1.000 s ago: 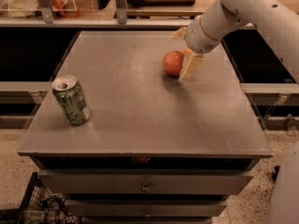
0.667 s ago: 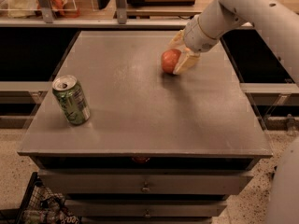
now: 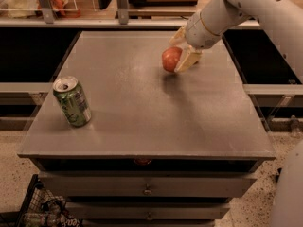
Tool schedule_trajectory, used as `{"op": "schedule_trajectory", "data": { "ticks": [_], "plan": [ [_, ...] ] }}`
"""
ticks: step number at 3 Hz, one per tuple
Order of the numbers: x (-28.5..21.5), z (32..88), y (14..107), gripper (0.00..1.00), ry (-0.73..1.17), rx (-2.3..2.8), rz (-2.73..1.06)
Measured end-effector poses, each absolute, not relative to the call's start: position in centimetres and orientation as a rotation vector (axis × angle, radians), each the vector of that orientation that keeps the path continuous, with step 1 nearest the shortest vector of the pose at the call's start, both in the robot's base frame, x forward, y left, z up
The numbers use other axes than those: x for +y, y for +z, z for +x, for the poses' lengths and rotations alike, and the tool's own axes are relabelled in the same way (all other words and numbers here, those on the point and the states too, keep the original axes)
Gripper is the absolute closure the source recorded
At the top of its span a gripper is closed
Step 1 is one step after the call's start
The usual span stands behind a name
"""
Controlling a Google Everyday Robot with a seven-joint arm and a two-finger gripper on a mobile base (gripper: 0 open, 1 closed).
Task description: Move apple near green can
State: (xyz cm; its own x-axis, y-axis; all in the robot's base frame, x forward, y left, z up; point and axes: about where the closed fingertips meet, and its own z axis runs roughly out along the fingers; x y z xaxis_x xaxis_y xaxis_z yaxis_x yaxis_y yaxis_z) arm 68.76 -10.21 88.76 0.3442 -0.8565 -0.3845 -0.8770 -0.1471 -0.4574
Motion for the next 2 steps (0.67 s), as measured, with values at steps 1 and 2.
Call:
{"op": "schedule_trajectory", "data": {
  "ticks": [1, 2],
  "plan": [
    [-10.2, 68.8, 91.0, 1.00, 0.024, 1.463, -1.969],
    [-9.4, 68.5, 94.2, 1.00, 0.015, 1.380, -1.949]
  ]
}}
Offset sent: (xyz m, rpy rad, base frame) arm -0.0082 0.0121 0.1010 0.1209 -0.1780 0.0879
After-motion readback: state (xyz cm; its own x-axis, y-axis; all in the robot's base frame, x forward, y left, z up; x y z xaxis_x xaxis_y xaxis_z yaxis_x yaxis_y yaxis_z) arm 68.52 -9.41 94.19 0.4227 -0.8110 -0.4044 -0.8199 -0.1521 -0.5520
